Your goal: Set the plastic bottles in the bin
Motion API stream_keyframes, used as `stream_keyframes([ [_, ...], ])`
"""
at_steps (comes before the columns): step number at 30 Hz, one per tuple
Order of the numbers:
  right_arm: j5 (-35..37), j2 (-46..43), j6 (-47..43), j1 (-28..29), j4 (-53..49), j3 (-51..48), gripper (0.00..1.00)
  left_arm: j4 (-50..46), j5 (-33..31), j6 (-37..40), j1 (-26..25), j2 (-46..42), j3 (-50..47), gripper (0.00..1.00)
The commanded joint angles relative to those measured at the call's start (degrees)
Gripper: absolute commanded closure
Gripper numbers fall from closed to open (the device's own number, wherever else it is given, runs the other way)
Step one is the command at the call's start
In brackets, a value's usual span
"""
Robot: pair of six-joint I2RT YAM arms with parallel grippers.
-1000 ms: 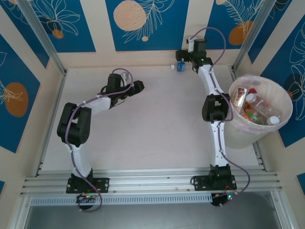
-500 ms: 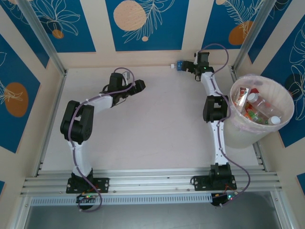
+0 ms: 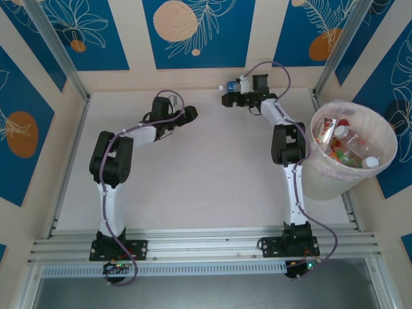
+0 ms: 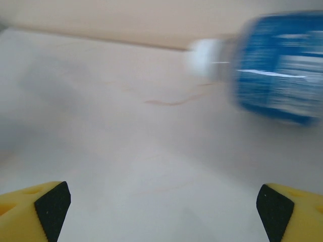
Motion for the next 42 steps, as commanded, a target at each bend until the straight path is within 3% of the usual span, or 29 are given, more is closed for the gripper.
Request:
stream_keyframes([
  [1,-13.36,-7.94,-6.87,2.29,-0.20,-3.94,0.03,0.96,-0.70,-1.89,0.26,3.04,4.21,0.00],
  [3,-7.35,-10.75,-5.02,2.65,2.22,-7.29,0.02,0.57,-1.00,-2.13,0.24,3.34,5.16,0.00],
  [5,6.72,-10.86,-1.17,1.96,5.22,-8.52,0.00,0.27,-1.85,-1.87,0.27,2.93,4.94,0.00],
  [8,22.70,-4.96,5.21,-0.16,0.85,-1.06,0.00,0.15,-2.17,-1.51,0.31,2.55,4.40,0.00],
  [11,30.26,1.74,10.03,-1.72,-5.43,9.11,0.00,-0.37,-1.82,-1.60,0.31,2.66,4.56,0.00],
  [16,36.16,8.47,11.56,-2.62,-6.85,19.18,0.00,-0.36,-1.78,-2.09,0.35,3.24,5.07,0.00],
  [18,35.94,11.37,12.20,-3.15,-8.98,24.06,0.00,-0.45,-1.38,-2.28,0.35,3.57,5.43,0.00],
  [20,31.22,13.59,13.35,-4.15,-9.25,26.52,0.01,-0.50,-1.12,-2.42,0.35,3.89,5.53,0.00],
  [30,10.44,17.27,14.66,-5.28,2.91,27.94,0.00,-0.71,-0.68,-2.22,0.35,5.07,6.21,0.00],
  [37,10.42,20.95,14.56,-3.86,9.83,31.77,0.01,-0.76,1.00,-2.23,0.35,7.99,9.53,0.00],
  [42,10.26,21.55,12.56,-2.95,11.03,32.50,0.01,-1.65,2.50,-1.87,0.35,13.07,17.44,0.00],
])
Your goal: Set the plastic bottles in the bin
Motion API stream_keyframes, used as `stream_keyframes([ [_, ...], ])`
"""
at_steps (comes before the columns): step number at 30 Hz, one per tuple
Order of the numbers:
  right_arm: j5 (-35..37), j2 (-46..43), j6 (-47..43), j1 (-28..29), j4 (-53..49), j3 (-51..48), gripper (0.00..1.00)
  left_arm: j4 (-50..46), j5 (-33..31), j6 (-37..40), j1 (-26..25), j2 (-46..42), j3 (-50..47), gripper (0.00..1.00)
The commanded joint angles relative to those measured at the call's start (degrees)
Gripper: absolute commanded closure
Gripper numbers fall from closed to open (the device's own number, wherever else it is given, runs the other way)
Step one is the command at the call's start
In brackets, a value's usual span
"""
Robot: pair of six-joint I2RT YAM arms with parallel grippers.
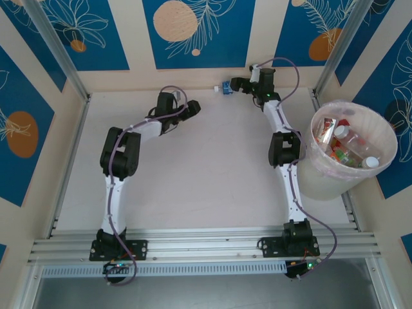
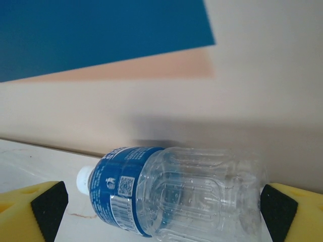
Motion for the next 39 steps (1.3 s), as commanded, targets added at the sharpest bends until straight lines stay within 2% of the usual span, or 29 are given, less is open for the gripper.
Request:
stream_keyframes([
  [1,-3.01,1.47,-1.39,0.99,3.19,1.92,0.01,-0.90,2.46,0.27,0.23,4.17,6.85,0.00],
  [6,-16.55,0.40,-4.70,2.78,1.77,1.69,0.00,-2.59,1.69,-0.95,0.22,10.80,16.62,0.00],
  [8,-21.01,-2.82,-5.62,3.75,-0.72,-0.04,0.00,-3.48,0.17,-1.28,0.25,12.40,18.82,0.00],
  [11,-26.95,-9.95,-10.45,5.27,-6.21,-7.28,0.01,-3.25,-1.55,-2.35,0.74,12.83,19.22,0.00],
  [14,-32.62,-18.46,-21.45,7.24,-13.59,-17.35,0.01,-2.92,-1.15,-3.23,1.16,12.30,18.94,0.00],
  [17,-35.33,-26.09,-30.16,9.05,-19.77,-25.23,0.01,-3.28,-1.65,-3.49,1.53,10.47,17.24,0.00],
  [18,-35.67,-27.91,-30.19,9.19,-19.67,-27.13,0.01,-3.78,-2.03,-3.51,1.49,9.67,16.66,0.00],
  [20,-32.97,-31.29,-25.37,8.75,-14.07,-32.12,0.01,-5.15,-3.23,-3.32,1.63,8.14,15.42,0.00],
  [22,-22.88,-32.12,-18.58,8.22,-7.91,-34.13,0.00,-7.73,-4.06,-3.83,1.57,7.70,15.22,0.00],
  [24,-13.74,-29.25,-16.16,8.03,-8.65,-30.54,0.00,-9.59,-4.44,-5.02,1.54,7.74,15.35,0.00],
  [26,-6.69,-23.08,-13.47,8.34,-13.21,-22.23,0.00,-9.87,-4.16,-6.01,1.46,8.22,15.50,0.00],
  [29,-4.71,-15.76,-8.70,8.78,-16.70,-12.74,0.00,-10.78,-3.36,-6.36,1.21,9.37,17.16,0.00],
  [34,-5.88,-10.68,-7.08,10.91,-17.86,-6.07,0.01,-15.96,-3.63,-5.30,0.71,11.59,22.45,0.00],
  [37,-11.43,-11.23,-7.50,11.80,-18.15,-6.17,0.00,-23.94,-4.69,-1.76,-0.10,14.92,30.24,0.00],
  [39,-11.19,-11.77,-8.43,12.21,-18.50,-7.07,0.00,-32.30,-7.22,2.00,-0.92,17.69,37.94,0.00],
])
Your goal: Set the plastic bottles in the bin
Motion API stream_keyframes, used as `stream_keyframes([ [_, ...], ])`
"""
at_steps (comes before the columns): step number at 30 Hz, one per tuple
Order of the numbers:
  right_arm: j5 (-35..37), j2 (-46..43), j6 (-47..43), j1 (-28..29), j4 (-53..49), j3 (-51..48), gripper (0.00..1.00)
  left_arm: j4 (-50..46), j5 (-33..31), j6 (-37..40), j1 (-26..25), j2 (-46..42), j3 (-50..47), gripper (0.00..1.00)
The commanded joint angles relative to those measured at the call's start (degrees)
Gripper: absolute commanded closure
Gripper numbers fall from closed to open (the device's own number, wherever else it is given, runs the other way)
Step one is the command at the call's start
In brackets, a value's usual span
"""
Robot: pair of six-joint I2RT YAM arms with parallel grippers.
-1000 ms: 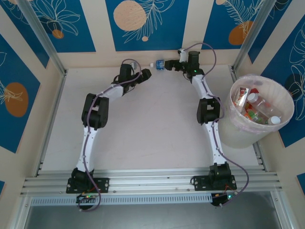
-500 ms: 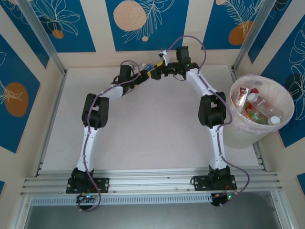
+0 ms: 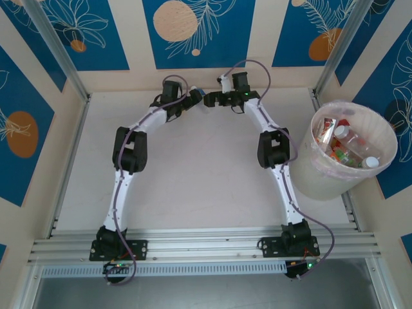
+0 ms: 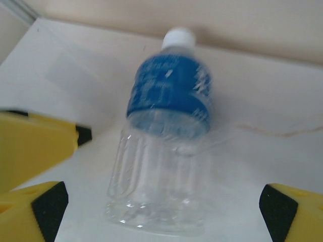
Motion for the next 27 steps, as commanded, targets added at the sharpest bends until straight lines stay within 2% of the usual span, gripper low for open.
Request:
stream_keyframes([
  [1,-3.01,-3.36,-0.27,1.58,-0.44,1.00,0.00,-15.23,-4.47,7.11,-1.67,5.24,12.30,0.00],
  [3,-4.19,-4.50,1.50,0.93,1.02,-1.35,0.01,-23.12,-8.57,9.85,-2.60,9.12,20.91,0.00],
  [5,-8.41,-4.62,4.57,0.19,2.17,-2.18,0.01,-28.25,-10.18,9.44,-2.82,12.76,28.01,0.00],
  [12,-7.03,-2.23,7.46,0.43,-2.07,-0.34,0.01,-32.99,-4.77,5.70,-2.55,23.10,47.22,0.00],
  [14,-9.80,-1.56,9.66,0.40,-1.46,-0.42,0.00,-34.02,-3.54,4.74,-2.31,25.48,51.85,0.00],
  [19,-19.08,-0.50,12.20,1.06,2.35,-1.06,0.01,-34.64,-2.13,2.92,-1.35,27.13,54.23,0.00],
  [23,-29.90,-5.24,10.63,1.87,9.46,-6.12,0.02,-32.47,-0.01,4.99,-1.28,27.36,54.23,0.00],
  [25,-30.55,-9.60,8.95,1.97,12.67,-11.29,0.02,-30.99,1.42,7.46,-1.48,27.75,54.23,0.00],
  [27,-27.51,-14.40,9.01,1.72,16.33,-17.34,0.02,-29.97,1.69,10.79,-1.91,28.36,54.16,0.00],
])
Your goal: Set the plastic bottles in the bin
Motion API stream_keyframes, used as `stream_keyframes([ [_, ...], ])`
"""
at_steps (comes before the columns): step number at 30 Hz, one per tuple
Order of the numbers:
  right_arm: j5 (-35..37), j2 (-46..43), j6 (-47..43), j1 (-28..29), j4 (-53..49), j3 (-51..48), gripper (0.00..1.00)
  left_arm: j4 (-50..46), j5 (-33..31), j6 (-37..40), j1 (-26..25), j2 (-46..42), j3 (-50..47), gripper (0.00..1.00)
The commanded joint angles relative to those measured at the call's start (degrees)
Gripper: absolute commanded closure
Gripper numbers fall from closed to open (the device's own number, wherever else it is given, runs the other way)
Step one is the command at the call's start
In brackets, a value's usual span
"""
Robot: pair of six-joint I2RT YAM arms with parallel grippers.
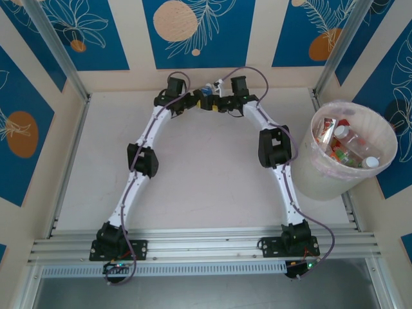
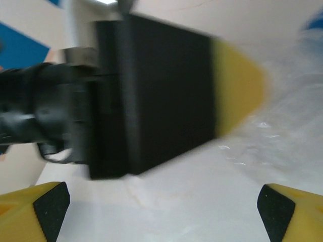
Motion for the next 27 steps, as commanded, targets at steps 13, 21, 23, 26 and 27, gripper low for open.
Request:
stream_keyframes([
  [13,30.35,-8.03,19.97,-3.85,-10.86,0.15,0.00,12.60,9.36,9.67,-2.79,3.30,-1.44,0.04],
  [21,31.34,1.71,31.44,-3.59,-15.09,12.47,0.04,9.48,12.94,14.65,-4.45,2.94,-1.42,0.08],
  [23,29.90,2.74,32.36,-3.51,-15.57,13.34,0.06,9.44,14.50,15.52,-4.76,2.73,-1.49,0.12],
  [26,29.17,2.87,34.36,-3.74,-14.85,11.27,0.06,10.61,19.21,16.53,-5.33,2.58,-1.42,0.16],
  [27,28.71,2.97,34.81,-3.86,-14.74,10.83,0.06,10.84,20.57,16.98,-5.54,2.50,-1.43,0.17],
])
